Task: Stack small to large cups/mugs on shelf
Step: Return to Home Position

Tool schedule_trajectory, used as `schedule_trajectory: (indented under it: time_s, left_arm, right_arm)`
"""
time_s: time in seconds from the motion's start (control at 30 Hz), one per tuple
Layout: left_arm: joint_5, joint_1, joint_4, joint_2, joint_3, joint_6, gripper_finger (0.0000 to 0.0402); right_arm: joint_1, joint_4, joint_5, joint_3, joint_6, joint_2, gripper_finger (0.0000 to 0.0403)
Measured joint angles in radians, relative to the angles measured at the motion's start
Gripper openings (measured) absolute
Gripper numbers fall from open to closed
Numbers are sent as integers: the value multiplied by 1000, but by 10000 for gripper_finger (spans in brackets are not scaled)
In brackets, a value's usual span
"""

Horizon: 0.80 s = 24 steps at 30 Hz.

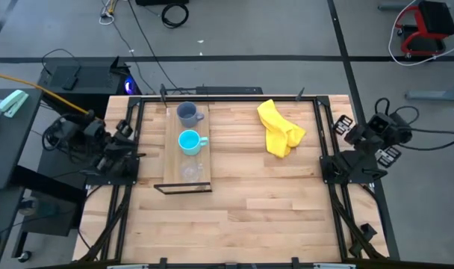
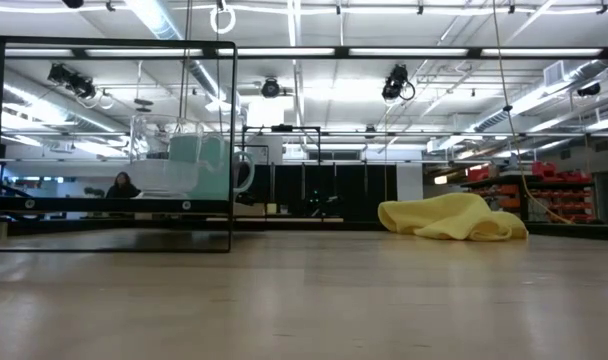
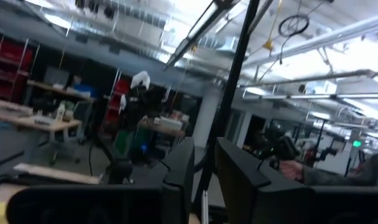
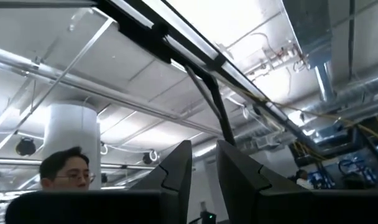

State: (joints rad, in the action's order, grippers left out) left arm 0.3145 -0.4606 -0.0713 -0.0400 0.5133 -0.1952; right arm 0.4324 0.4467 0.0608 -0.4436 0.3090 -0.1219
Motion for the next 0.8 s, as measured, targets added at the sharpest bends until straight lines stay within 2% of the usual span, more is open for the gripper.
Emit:
schedule_trajectory:
  time_s: [0.17, 0.37, 0.67, 0.8]
  left_arm:
    - [-11, 0, -4, 36, -54, 41, 78]
    - [-19, 0, 61, 36, -133, -8, 71]
    - [-24, 2, 173, 37, -248, -59, 79]
    - [-24, 4, 219, 36, -311, -88, 77]
  right_arm:
    - [0, 8, -34, 59, -25, 59, 83]
    - [0, 212, -34, 205, -10, 75, 83]
    - [0, 378, -37, 372, 29, 74, 83]
    - [0, 391, -38, 416, 49, 73, 83]
